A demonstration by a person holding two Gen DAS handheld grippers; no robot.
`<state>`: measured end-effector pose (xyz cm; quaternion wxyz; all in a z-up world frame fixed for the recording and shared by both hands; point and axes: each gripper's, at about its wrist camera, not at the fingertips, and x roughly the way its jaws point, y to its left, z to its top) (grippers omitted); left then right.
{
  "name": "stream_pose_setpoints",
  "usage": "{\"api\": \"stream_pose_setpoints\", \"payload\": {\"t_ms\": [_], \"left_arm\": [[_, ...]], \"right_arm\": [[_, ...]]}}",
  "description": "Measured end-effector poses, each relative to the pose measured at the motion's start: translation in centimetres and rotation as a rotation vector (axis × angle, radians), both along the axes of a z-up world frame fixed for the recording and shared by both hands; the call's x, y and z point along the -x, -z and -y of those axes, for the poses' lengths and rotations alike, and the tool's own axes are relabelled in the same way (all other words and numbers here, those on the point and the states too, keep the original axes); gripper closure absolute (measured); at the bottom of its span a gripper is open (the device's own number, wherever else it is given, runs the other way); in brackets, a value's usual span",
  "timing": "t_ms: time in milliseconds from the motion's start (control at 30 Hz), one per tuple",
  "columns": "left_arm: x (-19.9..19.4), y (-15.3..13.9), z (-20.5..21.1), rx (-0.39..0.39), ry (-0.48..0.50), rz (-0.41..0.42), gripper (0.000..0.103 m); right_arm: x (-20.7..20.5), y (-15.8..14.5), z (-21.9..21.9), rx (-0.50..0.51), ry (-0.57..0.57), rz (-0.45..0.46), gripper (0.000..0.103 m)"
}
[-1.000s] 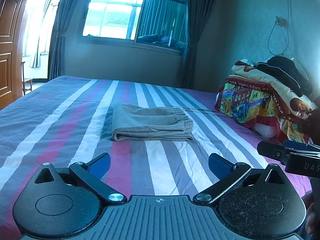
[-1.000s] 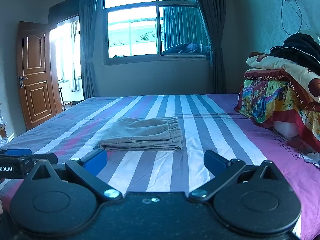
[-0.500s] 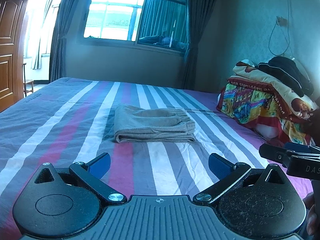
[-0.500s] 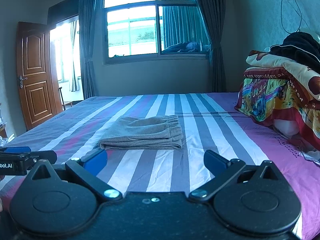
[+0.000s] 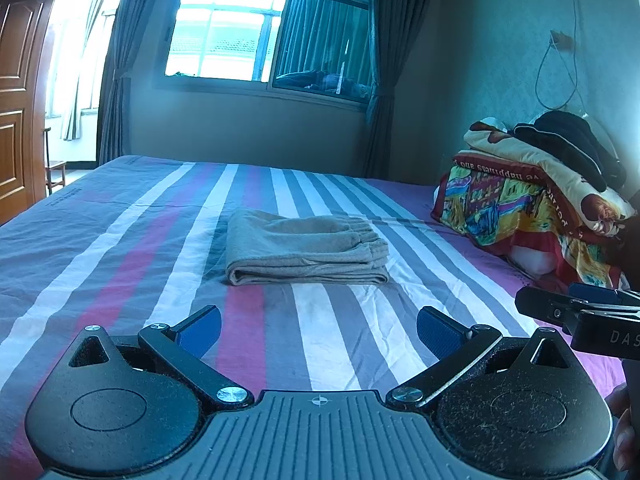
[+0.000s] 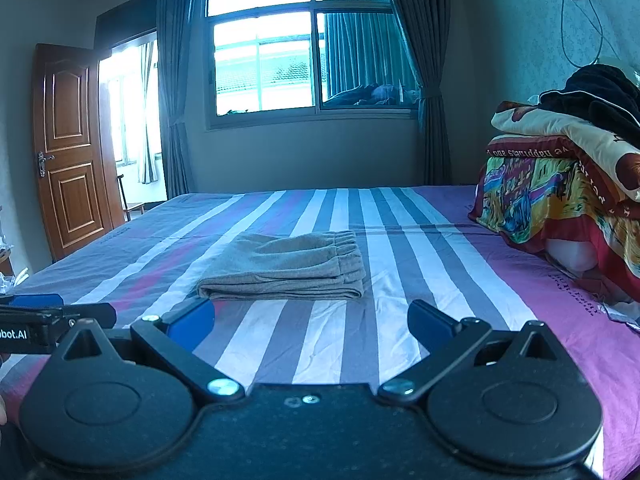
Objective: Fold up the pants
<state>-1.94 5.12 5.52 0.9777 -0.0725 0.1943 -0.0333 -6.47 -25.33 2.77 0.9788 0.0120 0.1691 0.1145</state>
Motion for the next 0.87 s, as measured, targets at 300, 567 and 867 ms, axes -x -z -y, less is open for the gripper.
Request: {"api": "stream_pose_setpoints", "payload": {"t_ms": [300,567,867], "left_arm": [[0.26,-0.12,0.05,-0.004,-0.016,0.024,0.0],[0.39,-0.12,-0.13,0.005,-0.027,0.043,0.0],[0.71,-0.32,-0.18,-0.006,-0.021,0.046,0.0]], "right_arm": [[0.07,0.01,-0.21,0.001,0.001,0.003,0.0],[0.07,0.01,-0.65,0.014,-0.001,0.002,0.0],[-0.28,0.04,-0.52,0.022,-0.013,-0.007,0.0]]}}
